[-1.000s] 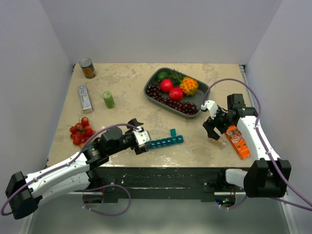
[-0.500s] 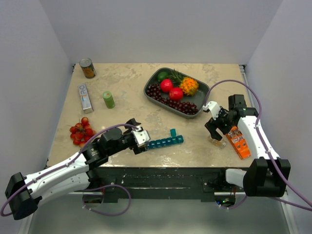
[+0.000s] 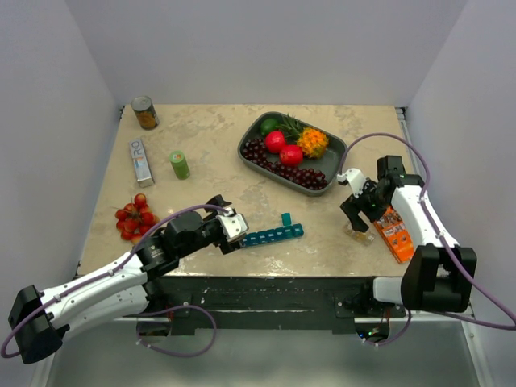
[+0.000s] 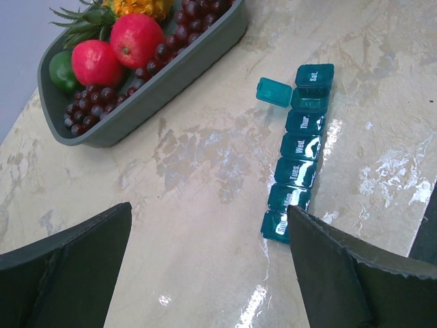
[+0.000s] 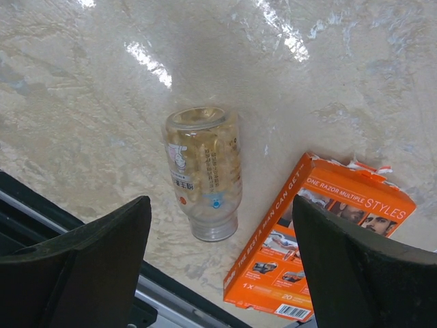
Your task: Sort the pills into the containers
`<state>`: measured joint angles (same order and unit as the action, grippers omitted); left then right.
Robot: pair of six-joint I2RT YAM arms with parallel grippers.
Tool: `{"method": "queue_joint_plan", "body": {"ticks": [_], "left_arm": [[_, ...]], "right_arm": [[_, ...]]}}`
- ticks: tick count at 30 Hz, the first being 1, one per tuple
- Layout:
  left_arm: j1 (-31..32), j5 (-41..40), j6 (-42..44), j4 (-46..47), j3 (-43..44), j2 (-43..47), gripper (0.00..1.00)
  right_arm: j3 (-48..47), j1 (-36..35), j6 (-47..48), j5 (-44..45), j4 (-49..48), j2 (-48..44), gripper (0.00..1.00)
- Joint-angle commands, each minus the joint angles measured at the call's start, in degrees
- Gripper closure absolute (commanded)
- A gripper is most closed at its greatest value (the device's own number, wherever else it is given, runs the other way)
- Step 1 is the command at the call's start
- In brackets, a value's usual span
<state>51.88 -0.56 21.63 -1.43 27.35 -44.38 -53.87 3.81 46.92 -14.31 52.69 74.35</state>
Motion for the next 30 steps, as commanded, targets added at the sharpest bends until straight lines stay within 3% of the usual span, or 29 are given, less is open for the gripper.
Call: {"method": "queue_joint_plan", "body": {"ticks": [1,6,16,23,30], "left_arm": [[-0.2,-1.0,0.3,1.5,0.8,0.3,0.0],[-0.2,-0.7,0.4,1.5,0.8,0.3,0.0],[-0.2,-1.1,0.2,1.5,0.5,0.4,0.0],[-0.2,-1.4,-0.2,1.8,0.4,0.2,0.0],[-0.2,-1.8,-0.4,2.0,0.2,0.0,0.0]], "right_arm": [[0.4,0.3,-0.9,0.5,-1.0,1.6,0.14],[1.5,0.3,3.1,-3.6,2.2,2.9,0.16],[4.2,0.1,3.0,-0.4,-2.3,6.5,0.2],[6.8,-0.5,0.3,0.0,-6.7,7.5,0.28],[6.5,-1.0,-2.4,-1.8,-7.8,9.9,0.46]]}}
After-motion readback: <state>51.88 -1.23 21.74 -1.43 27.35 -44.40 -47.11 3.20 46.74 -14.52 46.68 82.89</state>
